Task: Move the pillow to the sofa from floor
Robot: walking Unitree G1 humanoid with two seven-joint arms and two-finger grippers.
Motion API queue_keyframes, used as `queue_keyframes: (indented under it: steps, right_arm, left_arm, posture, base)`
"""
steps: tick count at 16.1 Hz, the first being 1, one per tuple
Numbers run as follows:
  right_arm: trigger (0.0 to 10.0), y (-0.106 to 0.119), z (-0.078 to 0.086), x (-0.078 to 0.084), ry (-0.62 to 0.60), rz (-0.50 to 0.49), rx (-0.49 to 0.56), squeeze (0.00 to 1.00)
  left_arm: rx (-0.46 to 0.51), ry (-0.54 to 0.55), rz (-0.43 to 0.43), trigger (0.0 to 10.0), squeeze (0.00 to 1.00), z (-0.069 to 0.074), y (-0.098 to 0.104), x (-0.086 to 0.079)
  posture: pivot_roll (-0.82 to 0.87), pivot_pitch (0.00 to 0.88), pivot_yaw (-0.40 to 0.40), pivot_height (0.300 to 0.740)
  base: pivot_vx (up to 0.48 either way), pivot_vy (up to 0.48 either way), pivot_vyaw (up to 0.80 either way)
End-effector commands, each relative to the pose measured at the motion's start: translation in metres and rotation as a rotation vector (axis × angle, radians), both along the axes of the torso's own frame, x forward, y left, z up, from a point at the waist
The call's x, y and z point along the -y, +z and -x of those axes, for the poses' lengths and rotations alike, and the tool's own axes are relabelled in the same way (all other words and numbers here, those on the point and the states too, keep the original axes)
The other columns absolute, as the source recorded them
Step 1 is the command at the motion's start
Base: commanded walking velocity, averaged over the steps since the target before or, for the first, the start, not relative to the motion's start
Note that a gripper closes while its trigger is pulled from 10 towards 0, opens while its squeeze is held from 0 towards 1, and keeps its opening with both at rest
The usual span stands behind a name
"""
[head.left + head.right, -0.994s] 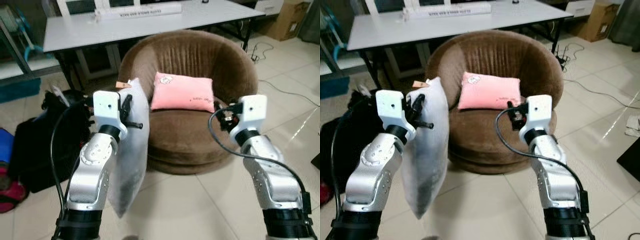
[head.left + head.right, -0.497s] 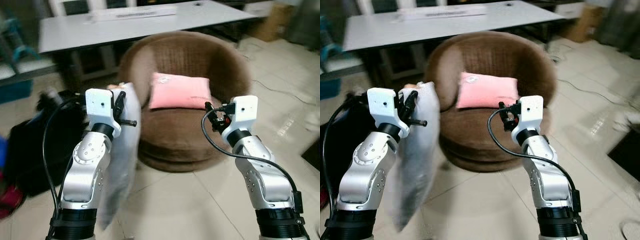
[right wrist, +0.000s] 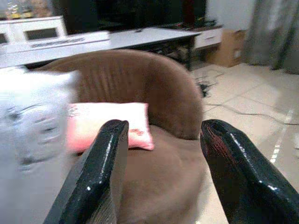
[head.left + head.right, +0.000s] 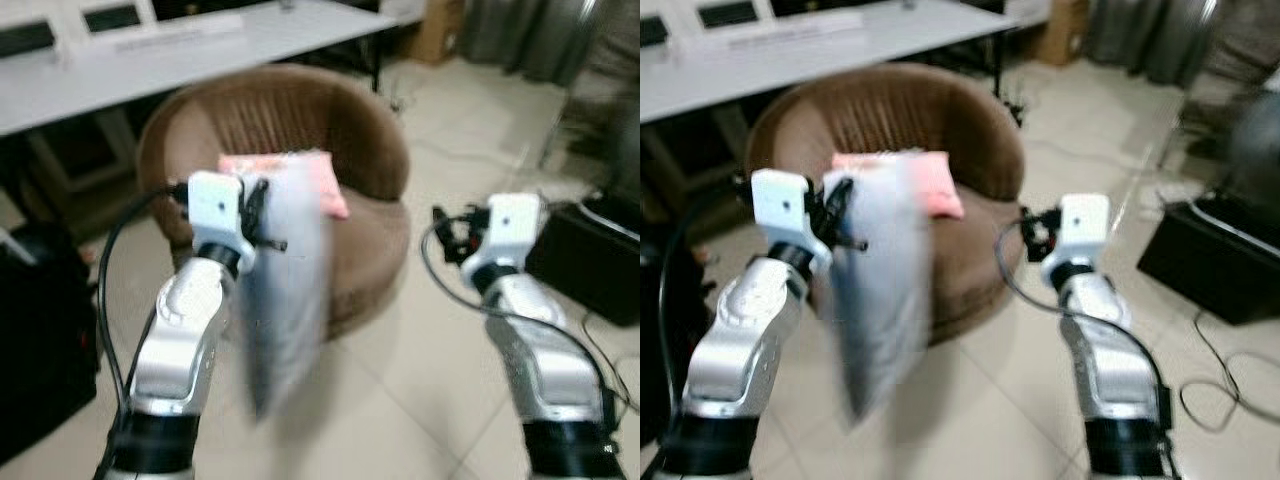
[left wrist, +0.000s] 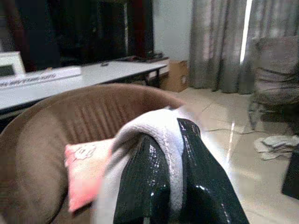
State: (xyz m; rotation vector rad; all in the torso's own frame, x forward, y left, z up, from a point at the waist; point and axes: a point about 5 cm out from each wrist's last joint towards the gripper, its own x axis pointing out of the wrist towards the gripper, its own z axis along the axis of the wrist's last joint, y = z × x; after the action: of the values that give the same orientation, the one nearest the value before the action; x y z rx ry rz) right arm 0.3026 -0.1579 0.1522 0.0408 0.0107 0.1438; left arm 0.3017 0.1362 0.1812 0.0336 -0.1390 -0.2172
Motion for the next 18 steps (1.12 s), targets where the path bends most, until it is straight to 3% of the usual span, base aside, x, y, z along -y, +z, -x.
queue_keyframes:
  steps: [1, 18]
  right_arm:
    - [10.0, 0.0001, -0.0006, -0.0025, 0.005, 0.007, -0.006, 0.00]
    - [10.0, 0.0011, -0.0022, -0.0043, 0.001, 0.001, 0.007, 0.00]
  left_arm:
    - [0.062, 0.004, 0.006, 10.0, 0.00, -0.0016, 0.0131, -0.0043]
    - [0.074, -0.007, 0.006, 10.0, 0.00, -0.0039, 0.0152, -0.0056]
  posture:
    - [0.01, 0.000, 0.045, 0.740]
    - [0.01, 0.000, 0.055, 0.740]
  base:
    - [0.334, 0.000, 0.00]
    - [0.420, 0.000, 0.00]
